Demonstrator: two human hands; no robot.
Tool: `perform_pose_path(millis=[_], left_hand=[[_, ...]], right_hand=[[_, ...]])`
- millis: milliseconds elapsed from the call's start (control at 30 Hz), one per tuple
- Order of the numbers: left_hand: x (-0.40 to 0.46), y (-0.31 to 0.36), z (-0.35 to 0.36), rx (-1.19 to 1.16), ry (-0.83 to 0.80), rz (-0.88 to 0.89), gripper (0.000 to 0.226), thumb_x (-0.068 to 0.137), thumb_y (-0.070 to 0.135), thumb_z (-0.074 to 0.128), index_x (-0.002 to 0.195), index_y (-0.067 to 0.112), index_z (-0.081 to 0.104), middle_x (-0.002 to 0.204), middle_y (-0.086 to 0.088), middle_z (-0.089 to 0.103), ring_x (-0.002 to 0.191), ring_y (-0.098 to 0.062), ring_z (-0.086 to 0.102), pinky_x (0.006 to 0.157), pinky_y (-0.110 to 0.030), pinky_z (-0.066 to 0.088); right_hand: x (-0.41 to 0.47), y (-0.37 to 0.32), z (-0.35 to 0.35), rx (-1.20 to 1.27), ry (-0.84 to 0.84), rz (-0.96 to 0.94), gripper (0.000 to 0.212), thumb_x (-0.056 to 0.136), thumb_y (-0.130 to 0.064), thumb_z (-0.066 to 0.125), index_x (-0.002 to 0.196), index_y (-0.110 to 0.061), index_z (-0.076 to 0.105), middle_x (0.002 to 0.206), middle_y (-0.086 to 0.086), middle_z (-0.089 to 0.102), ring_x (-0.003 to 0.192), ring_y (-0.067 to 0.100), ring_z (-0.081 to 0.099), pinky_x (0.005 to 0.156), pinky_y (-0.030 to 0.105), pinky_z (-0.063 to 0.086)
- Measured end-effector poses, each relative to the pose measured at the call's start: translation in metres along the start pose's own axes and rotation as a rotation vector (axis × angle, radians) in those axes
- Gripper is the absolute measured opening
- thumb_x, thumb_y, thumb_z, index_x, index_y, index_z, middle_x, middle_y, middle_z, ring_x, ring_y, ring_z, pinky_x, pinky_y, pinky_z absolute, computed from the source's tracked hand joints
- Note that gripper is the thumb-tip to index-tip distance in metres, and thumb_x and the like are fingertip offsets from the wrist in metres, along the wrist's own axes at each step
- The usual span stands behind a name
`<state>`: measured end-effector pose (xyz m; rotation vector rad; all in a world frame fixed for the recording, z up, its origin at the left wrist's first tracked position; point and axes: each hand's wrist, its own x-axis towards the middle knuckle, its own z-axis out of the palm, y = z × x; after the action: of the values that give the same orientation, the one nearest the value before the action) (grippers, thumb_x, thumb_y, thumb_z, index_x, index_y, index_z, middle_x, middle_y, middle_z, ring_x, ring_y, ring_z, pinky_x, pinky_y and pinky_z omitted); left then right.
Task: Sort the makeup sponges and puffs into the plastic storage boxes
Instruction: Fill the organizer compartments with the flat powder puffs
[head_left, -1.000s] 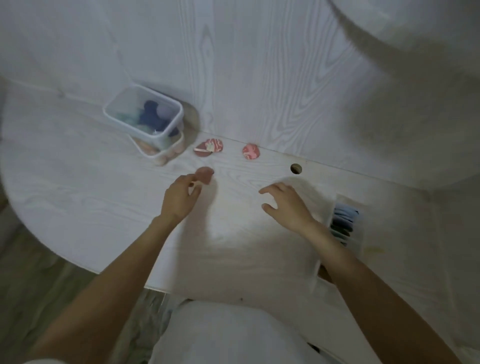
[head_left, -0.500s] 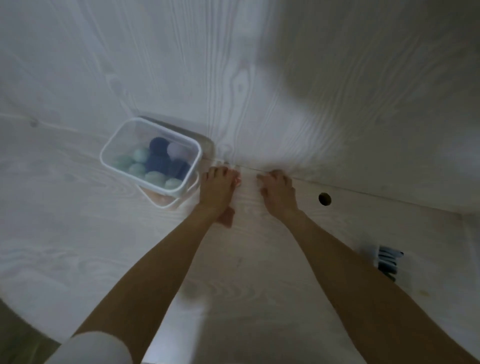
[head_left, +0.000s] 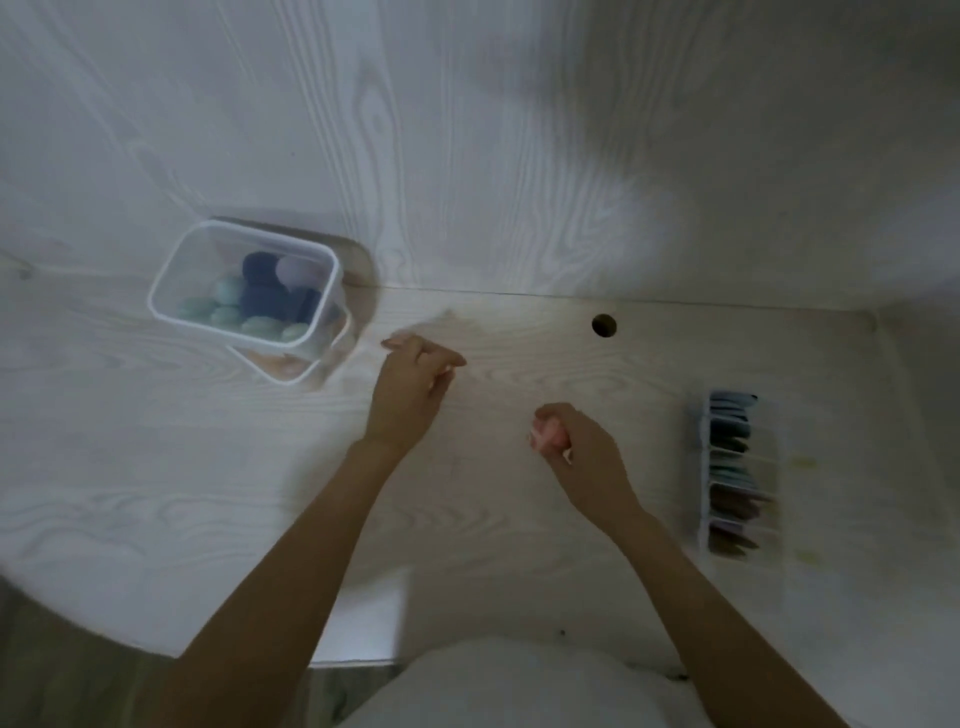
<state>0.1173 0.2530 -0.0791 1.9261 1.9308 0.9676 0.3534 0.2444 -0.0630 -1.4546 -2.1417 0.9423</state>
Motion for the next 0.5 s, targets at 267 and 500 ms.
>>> perform_pose_path(millis=[267, 500], left_hand=[[-0.057, 0.133, 0.054, -0.506, -0.191, -0.365, 0.026, 0.083, 0.007, 0.068, 0.109, 0.011, 0.065, 0.092, 0.002, 0.065, 0.076, 0.004, 0.061, 0.071, -0.011, 0.049], [-0.077, 0.237, 0.109, -0.217, -0.475, 0.322, 0.012, 0.078, 0.024, 0.072, 0.090, 0.023, 0.073, 0.089, 0.006, 0.070, 0.074, -0.010, 0.059, 0.064, -0.017, 0.043]], right_hand=[[-0.095, 0.057, -0.085, -0.021, 0.254, 0.174, 0.021, 0.088, -0.031, 0.062, 0.102, -0.015, 0.064, 0.090, -0.001, 0.066, 0.080, 0.016, 0.058, 0.071, 0.025, 0.045], [-0.144, 0.100, -0.140, 0.058, 0.358, 0.281, 0.014, 0.086, -0.033, 0.063, 0.092, -0.021, 0.062, 0.086, -0.003, 0.066, 0.073, 0.010, 0.060, 0.065, 0.018, 0.047]])
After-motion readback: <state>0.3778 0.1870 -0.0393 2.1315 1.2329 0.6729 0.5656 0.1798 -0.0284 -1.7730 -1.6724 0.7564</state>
